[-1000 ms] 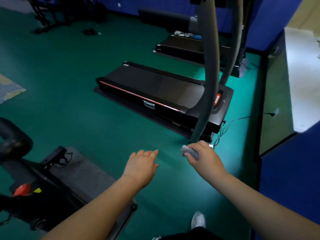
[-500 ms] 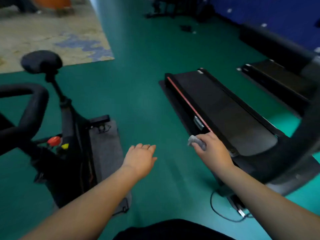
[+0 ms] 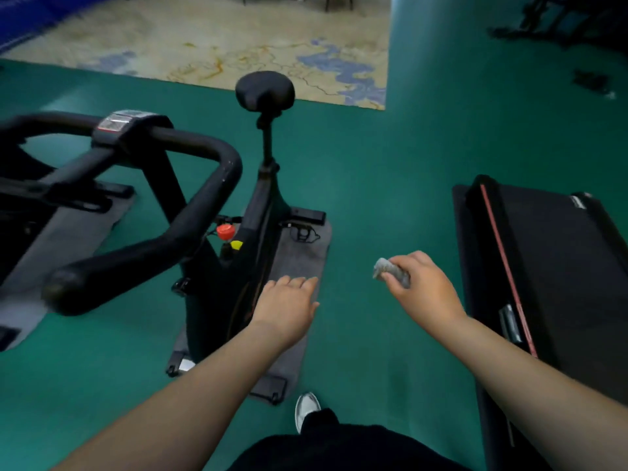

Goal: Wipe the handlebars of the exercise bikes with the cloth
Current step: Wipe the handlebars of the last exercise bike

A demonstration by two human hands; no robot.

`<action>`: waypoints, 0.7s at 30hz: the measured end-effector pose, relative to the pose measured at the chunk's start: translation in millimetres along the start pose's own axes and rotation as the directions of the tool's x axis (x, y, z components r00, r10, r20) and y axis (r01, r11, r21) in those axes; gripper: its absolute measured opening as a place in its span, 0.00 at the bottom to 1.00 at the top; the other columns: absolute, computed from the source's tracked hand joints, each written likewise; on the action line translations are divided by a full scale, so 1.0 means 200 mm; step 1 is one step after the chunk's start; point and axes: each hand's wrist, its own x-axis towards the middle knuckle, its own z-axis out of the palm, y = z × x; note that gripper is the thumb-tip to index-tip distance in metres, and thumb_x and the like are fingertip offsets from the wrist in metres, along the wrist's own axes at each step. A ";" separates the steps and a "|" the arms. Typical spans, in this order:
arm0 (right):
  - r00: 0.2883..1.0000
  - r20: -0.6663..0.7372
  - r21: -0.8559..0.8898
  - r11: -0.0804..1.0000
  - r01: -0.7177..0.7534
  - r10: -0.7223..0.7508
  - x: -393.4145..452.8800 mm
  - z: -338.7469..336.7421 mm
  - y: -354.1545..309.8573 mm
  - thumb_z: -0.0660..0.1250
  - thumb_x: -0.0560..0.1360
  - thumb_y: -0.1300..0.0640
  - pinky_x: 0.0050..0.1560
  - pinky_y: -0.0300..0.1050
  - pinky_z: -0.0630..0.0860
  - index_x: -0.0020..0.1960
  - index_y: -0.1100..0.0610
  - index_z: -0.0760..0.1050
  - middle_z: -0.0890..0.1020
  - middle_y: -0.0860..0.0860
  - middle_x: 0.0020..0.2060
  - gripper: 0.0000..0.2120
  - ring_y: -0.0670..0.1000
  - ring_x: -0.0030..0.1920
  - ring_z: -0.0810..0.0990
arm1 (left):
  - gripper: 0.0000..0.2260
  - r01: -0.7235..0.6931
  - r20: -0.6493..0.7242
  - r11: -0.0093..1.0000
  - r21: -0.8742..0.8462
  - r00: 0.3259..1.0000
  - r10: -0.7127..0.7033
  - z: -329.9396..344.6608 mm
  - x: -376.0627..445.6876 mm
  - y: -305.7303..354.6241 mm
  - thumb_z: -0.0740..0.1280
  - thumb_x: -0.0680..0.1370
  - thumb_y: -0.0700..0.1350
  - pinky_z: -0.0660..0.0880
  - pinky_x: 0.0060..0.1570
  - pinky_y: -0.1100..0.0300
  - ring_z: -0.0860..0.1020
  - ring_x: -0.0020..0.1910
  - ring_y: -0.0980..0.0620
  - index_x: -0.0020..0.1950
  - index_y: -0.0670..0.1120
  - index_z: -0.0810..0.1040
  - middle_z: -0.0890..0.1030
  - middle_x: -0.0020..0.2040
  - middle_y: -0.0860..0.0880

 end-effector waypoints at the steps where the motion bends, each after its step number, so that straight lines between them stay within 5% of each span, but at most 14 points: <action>1: 1.000 0.011 0.000 1.000 0.021 -0.021 0.06 0.01 -0.01 0.67 0.74 0.50 0.45 0.47 0.75 0.51 0.49 0.78 0.73 0.47 0.44 0.07 0.51 0.42 0.77 | 0.24 0.013 -0.003 1.000 -0.003 1.000 -0.013 -0.01 0.04 -0.02 0.56 0.80 0.55 0.65 0.63 0.51 0.67 0.68 0.47 0.76 0.50 0.60 0.69 0.71 0.50; 13: 0.926 0.185 0.117 0.943 0.311 -0.329 0.69 0.12 -0.20 0.68 0.74 0.51 0.45 0.48 0.74 0.50 0.49 0.78 0.72 0.45 0.42 0.06 0.48 0.41 0.74 | 0.23 0.260 -0.059 0.963 -0.070 0.963 -0.265 -0.12 0.33 -0.17 0.55 0.81 0.56 0.67 0.60 0.53 0.69 0.66 0.50 0.75 0.51 0.60 0.70 0.71 0.53; 17: 0.824 0.203 0.236 0.843 0.483 -0.529 0.96 0.14 -0.38 0.69 0.73 0.52 0.45 0.45 0.73 0.52 0.50 0.79 0.74 0.45 0.43 0.07 0.45 0.43 0.74 | 0.23 0.424 -0.124 0.884 -0.197 0.884 -0.451 -0.19 0.38 -0.18 0.55 0.81 0.55 0.65 0.64 0.54 0.68 0.68 0.52 0.76 0.52 0.60 0.69 0.71 0.55; 21: 0.668 0.180 0.371 0.679 0.634 -0.722 1.17 0.09 -0.62 0.70 0.72 0.54 0.46 0.37 0.71 0.51 0.52 0.80 0.75 0.47 0.43 0.08 0.42 0.42 0.72 | 0.23 0.596 -0.164 0.741 -0.309 0.734 -0.659 -0.25 0.36 -0.14 0.57 0.80 0.56 0.65 0.64 0.56 0.68 0.67 0.53 0.75 0.53 0.61 0.71 0.70 0.56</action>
